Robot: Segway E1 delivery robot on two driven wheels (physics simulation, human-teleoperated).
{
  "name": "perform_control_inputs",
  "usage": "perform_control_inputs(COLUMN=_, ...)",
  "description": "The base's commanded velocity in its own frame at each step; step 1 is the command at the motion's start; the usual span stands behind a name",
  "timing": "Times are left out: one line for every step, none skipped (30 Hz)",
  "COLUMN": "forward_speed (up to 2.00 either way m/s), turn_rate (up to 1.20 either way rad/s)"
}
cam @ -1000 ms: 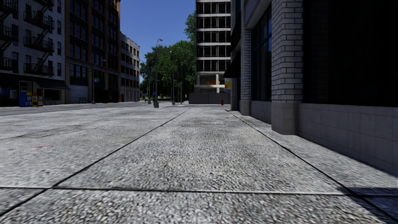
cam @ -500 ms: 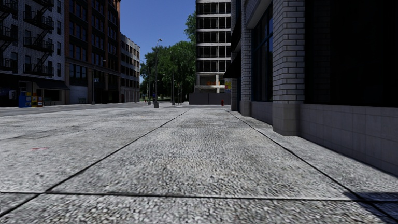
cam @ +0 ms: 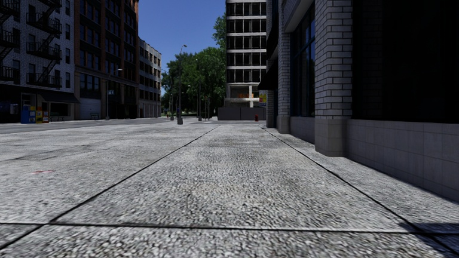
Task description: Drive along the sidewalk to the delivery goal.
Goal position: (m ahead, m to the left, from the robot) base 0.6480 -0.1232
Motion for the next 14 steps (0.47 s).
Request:
perform_control_inputs(forward_speed=0.0, turn_rate=0.0)
perform_control_inputs(forward_speed=0.0, turn_rate=0.0)
perform_control_inputs(forward_speed=0.0, turn_rate=0.0)
perform_control_inputs(forward_speed=0.0, turn_rate=0.0)
perform_control_inputs(forward_speed=0.0, turn_rate=0.0)
perform_control_inputs(forward_speed=0.0, turn_rate=0.0)
perform_control_inputs(forward_speed=0.0, turn_rate=0.0)
perform_control_inputs(forward_speed=0.0, turn_rate=0.0)
perform_control_inputs(forward_speed=0.0, turn_rate=0.0)
perform_control_inputs(forward_speed=0.0, turn_rate=0.0)
perform_control_inputs(forward_speed=0.0, turn_rate=0.0)
perform_control_inputs(forward_speed=0.0, turn_rate=0.0)
perform_control_inputs(forward_speed=0.0, turn_rate=0.0)
perform_control_inputs(forward_speed=0.0, turn_rate=0.0)
